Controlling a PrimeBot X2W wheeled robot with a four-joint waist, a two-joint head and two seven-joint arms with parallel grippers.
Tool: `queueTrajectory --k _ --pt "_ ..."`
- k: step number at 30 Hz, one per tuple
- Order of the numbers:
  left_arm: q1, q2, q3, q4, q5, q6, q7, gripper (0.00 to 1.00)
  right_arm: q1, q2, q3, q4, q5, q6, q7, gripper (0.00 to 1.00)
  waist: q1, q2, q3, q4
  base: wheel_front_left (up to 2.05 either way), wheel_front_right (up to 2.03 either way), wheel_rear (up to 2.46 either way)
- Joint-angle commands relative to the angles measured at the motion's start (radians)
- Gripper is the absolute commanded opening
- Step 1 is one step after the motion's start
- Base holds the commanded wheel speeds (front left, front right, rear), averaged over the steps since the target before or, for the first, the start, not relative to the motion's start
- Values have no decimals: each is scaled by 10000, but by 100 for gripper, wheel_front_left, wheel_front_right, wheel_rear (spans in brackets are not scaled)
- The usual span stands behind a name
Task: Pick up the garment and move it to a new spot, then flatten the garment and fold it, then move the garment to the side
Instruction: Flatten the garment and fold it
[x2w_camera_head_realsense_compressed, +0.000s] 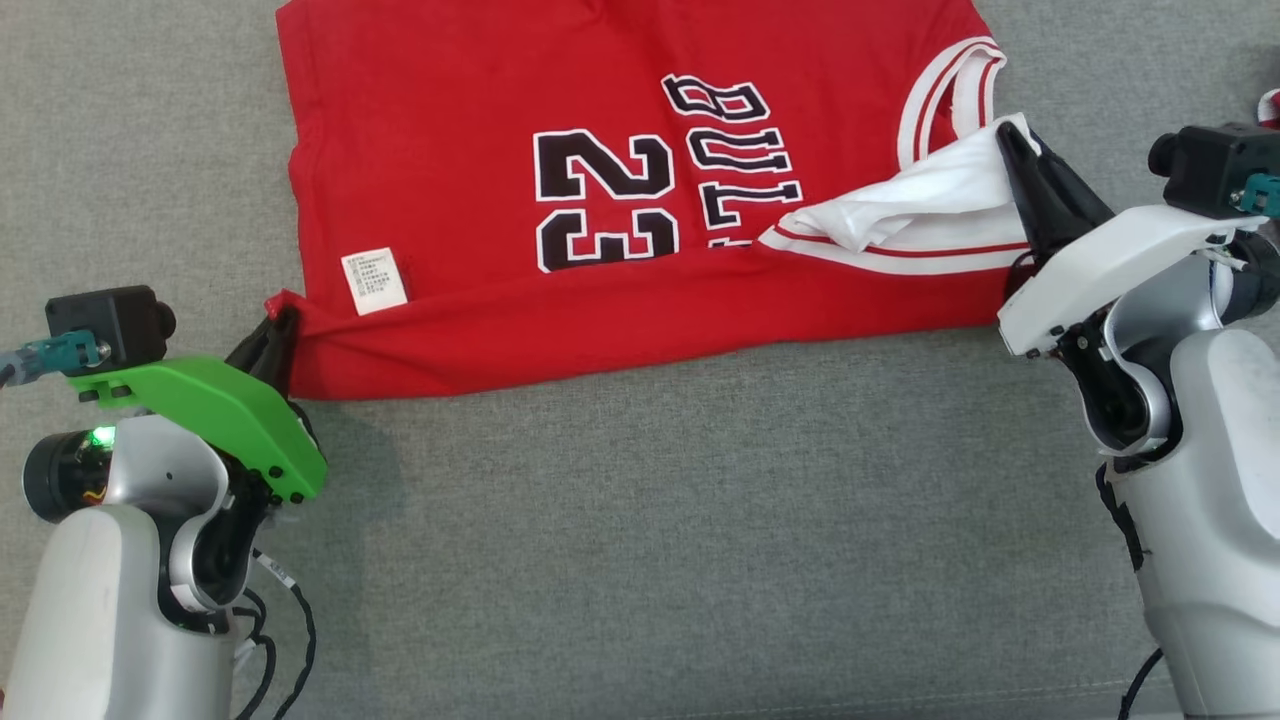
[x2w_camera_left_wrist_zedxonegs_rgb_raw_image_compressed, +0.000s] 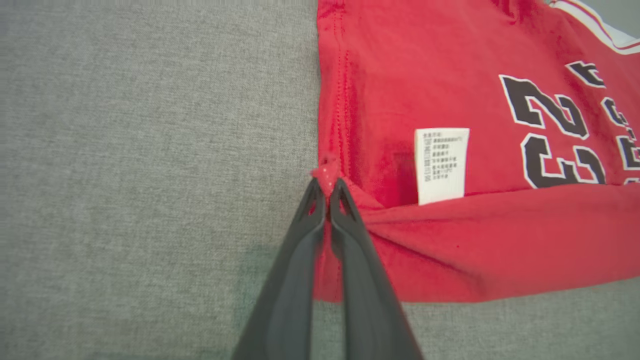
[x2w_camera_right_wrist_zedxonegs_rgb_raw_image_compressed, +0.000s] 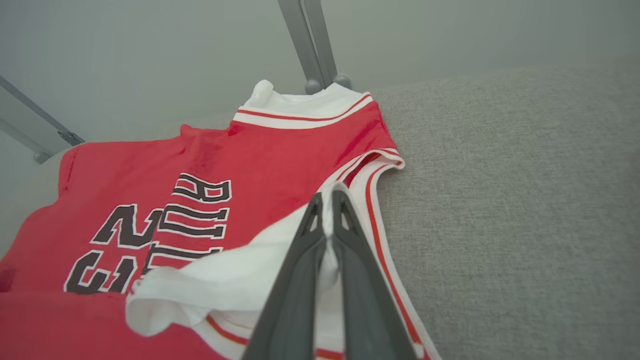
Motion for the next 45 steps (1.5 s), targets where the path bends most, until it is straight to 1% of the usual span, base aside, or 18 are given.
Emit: queueTrajectory --k 1,4,7,9,11,13,15,18,21,25,32,38,41,45 --pt "-216 -2 -15 84 104 -70 -215 100 -172 -77 33 181 -21 -15 -463 100 0 0 63 48 0 0 0" --pt "-320 -109 47 148 349 -115 -1143 100 -331 -139 145 494 -211 -15 -1691 100 0 0 87 54 0 0 0" --pt "-315 -297 172 183 654 -139 -2656 100 -204 -218 243 660 -661 -15 -3101 100 0 0 45 27 0 0 0" --pt "-188 -420 179 194 965 -155 -3663 100 -24 -243 257 669 -953 -15 -3809 100 0 0 -33 0 0 0 0" --pt "-23 -429 134 202 1346 -122 -4688 100 208 -236 189 502 -1276 -15 -4210 100 0 0 -153 -28 0 0 0" --pt "190 -540 39 242 1684 -54 -5498 100 528 -151 73 188 -1513 -15 -4410 100 0 0 -303 -54 0 0 0" --pt "430 -595 -38 250 1954 45 -6105 100 970 -98 -52 -200 -1749 -17 -4503 100 0 0 -472 -88 0 0 0" --pt "781 -647 -110 223 2259 202 -6727 100 1680 43 -201 -830 -1964 -17 -4569 100 0 0 -707 -151 0 0 0" --pt "1247 -694 -190 192 2393 271 -7022 100 2504 223 -335 -1492 -2168 -17 -4589 100 0 0 -951 -231 0 0 0" --pt "1835 -661 -198 163 2515 387 -7164 100 3422 457 -419 -2167 -2302 -17 -4565 100 0 0 -1239 -352 0 0 0" --pt "2483 -521 -160 214 2537 492 -7197 100 4338 761 -571 -2901 -2410 -17 -4282 100 0 0 -1569 -509 0 0 0" --pt "2598 -508 -281 77 2577 559 -7103 100 4610 867 -651 -3099 -2382 -17 -4099 100 0 0 -1698 -518 0 0 0" --pt "2462 -468 -333 154 2516 475 -7020 100 4632 880 -698 -3025 -2340 -15 -3995 100 0 0 -1691 -514 0 0 0" --pt "2224 -510 -407 656 2235 301 -6658 100 4446 736 -694 -2538 -2228 -17 -3831 100 0 0 -1538 -531 0 0 0"
